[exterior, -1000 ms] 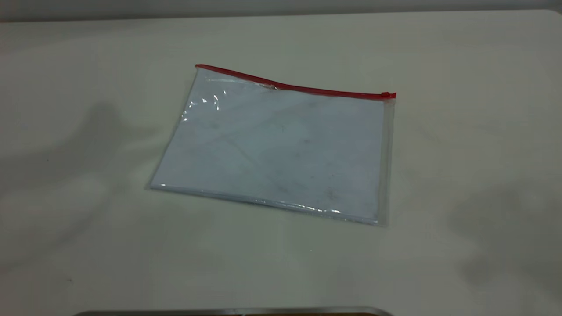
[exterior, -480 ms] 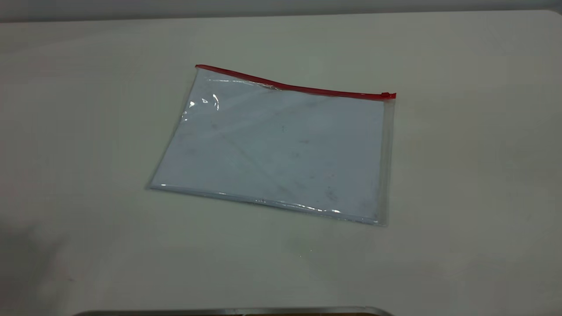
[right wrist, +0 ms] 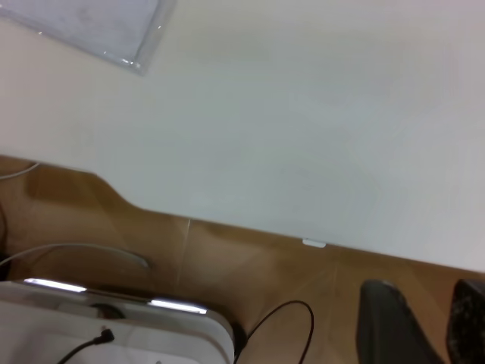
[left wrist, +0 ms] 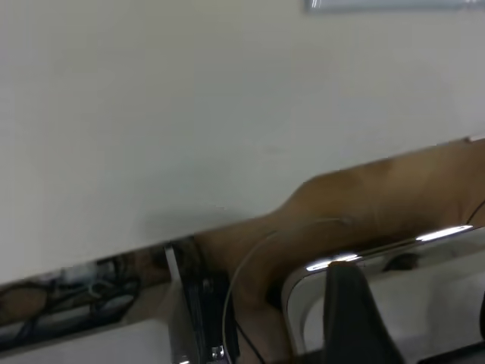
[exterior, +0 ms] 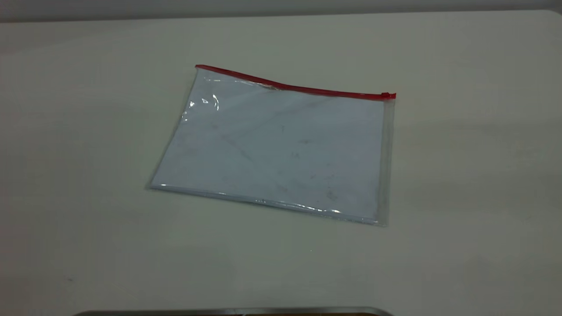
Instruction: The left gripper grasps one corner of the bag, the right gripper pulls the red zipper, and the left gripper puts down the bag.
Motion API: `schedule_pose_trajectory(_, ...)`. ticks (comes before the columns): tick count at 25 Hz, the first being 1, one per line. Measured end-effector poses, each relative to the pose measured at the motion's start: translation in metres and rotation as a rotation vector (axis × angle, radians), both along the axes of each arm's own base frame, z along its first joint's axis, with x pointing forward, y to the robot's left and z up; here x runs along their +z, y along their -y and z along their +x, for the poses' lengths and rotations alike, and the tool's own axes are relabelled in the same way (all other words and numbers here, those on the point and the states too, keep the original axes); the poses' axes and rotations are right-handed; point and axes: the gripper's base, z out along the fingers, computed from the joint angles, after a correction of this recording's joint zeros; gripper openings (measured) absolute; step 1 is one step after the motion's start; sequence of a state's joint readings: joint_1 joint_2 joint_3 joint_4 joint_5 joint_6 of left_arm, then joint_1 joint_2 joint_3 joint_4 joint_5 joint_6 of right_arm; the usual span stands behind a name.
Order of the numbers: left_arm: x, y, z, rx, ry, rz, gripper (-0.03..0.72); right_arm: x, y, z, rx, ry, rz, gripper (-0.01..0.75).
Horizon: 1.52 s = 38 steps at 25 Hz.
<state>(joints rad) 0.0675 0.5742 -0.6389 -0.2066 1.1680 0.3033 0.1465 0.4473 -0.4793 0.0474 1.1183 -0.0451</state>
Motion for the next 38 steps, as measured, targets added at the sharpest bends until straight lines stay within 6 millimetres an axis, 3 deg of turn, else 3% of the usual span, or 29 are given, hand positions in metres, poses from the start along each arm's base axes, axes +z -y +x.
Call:
schedule_pose_trajectory(6,-0.024,0.002,-0.03,0.033,0.071,-0.005,0.465,-0.001,0.0,0.0,0.0,0.005,0.002,0.236)
schedule_pose_trajectory(19,-0.022,0.005,-0.081,0.047,0.423,0.006,0.465,0.0,0.001,-0.003,-0.029,0.027,0.012,0.237)
schedule_pose_trajectory(25,-0.024,-0.001,-0.087,0.128,0.451,0.009,0.465,0.007,0.008,-0.022,-0.151,0.178,0.025,0.238)
schedule_pose_trajectory(31,-0.024,-0.003,-0.087,0.111,0.45,-0.002,0.465,0.01,0.007,-0.06,-0.169,0.432,0.038,0.238)
schedule_pose_trajectory(38,-0.024,-0.003,-0.087,0.112,0.45,-0.003,0.465,0.01,0.007,-0.064,-0.167,0.45,0.039,0.238)
